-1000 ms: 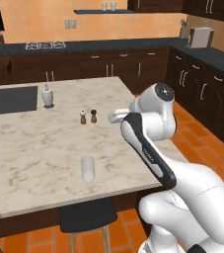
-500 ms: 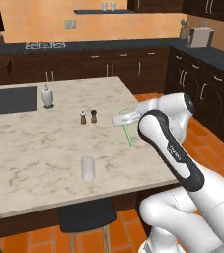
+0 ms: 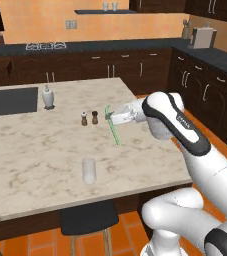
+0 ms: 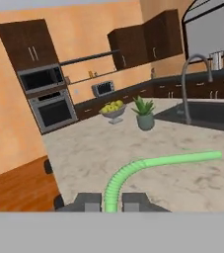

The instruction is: Take a straw from the drawer in front and place it inside the glass cup on the dining counter.

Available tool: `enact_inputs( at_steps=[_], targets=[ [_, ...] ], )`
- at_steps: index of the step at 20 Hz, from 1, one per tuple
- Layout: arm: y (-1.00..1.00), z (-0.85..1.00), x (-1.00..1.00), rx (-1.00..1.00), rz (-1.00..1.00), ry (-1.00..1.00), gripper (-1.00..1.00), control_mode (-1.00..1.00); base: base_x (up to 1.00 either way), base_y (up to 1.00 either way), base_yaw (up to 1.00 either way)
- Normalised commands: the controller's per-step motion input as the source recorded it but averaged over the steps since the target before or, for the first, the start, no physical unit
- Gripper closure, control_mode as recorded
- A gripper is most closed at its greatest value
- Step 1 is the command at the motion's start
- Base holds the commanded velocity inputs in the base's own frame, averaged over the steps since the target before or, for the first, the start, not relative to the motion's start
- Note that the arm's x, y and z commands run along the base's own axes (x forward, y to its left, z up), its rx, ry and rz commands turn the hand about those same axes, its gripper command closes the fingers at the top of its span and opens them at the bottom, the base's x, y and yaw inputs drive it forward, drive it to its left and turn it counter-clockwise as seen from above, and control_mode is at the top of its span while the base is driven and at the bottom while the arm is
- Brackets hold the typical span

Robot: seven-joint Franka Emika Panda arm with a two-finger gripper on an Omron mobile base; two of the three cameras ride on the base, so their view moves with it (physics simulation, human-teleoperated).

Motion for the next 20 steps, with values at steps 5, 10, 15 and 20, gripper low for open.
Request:
enact_inputs(
  at_steps=[5,10,15,20],
  targets=[
    [0.30,-0.01,-0.16,0.19,0.31,0.01,1.00,-1.00,0.00,0.00,0.00],
    [0.35,-0.14,-0.09,0.16,0.29,0.00,1.00,-1.00,0.00,0.00,0.00],
    [0.33,-0.14,-0.24,0.15,0.17,0.07,1.00,-1.00,0.00,0.00,0.00],
    [0.06,-0.03,-0.03,0.05,0.05,0.02,1.00,-1.00,0.00,0.00,0.00]
  ],
)
